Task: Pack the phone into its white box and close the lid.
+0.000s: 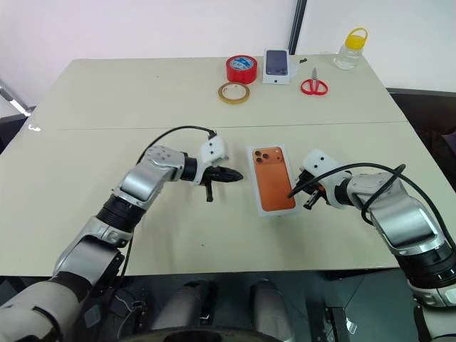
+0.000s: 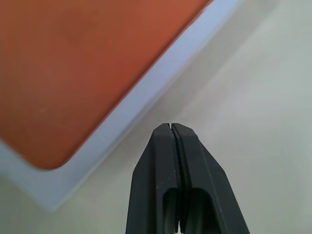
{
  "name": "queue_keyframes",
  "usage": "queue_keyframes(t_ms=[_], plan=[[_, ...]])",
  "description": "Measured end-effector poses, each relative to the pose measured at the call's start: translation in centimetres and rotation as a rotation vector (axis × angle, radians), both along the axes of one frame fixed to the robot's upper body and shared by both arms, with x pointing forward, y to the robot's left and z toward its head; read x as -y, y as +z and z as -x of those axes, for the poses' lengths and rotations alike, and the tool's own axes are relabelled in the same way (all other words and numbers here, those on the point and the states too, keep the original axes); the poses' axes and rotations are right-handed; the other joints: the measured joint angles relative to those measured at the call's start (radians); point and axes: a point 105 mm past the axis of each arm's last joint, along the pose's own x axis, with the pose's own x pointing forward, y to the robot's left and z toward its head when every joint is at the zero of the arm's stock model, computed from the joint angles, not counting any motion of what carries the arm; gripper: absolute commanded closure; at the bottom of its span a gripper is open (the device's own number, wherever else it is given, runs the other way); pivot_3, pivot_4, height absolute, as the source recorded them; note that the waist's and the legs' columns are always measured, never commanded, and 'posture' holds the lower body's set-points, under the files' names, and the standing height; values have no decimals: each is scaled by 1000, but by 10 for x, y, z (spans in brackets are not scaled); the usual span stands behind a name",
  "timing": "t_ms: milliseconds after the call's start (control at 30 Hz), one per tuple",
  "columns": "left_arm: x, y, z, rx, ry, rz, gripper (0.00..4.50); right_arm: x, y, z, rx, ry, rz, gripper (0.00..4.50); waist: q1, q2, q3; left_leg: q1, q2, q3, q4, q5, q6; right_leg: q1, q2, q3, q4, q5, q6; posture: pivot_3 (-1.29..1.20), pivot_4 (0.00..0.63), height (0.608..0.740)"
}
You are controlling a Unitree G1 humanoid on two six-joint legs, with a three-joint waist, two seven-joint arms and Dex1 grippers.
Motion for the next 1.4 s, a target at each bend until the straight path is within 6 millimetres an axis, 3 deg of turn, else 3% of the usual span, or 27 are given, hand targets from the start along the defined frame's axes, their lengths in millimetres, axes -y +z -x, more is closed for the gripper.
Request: queue_keyframes(t_ms=[100, 233, 1033, 1400], plan=[[8, -10, 12, -8, -69, -48, 4500, -4, -1, 4, -12, 26, -9, 4461, -2, 0, 0, 0, 1, 0, 0, 0, 0, 0, 1, 0, 0, 0, 0, 0, 150, 740], [11, -17, 14, -3, -74, -77, 4500, -9, -3, 9, -23, 50, -18, 4461, 2, 0, 0, 0, 0, 0, 0, 0, 1, 0, 0, 0, 0, 0, 0, 0, 150, 740], [16, -9, 8, -14, -2, 31, 4500, -3, 7, 10, -14, 44, -49, 4461, 3, 0, 0, 0, 0, 0, 0, 0, 1, 0, 0, 0, 0, 0, 0, 0, 150, 740], [13, -14, 6, -33, 16, 26, 4500, -3, 7, 9, -4, 50, -49, 4461, 3, 0, 0, 0, 0, 0, 0, 0, 1, 0, 0, 0, 0, 0, 0, 0, 150, 740]])
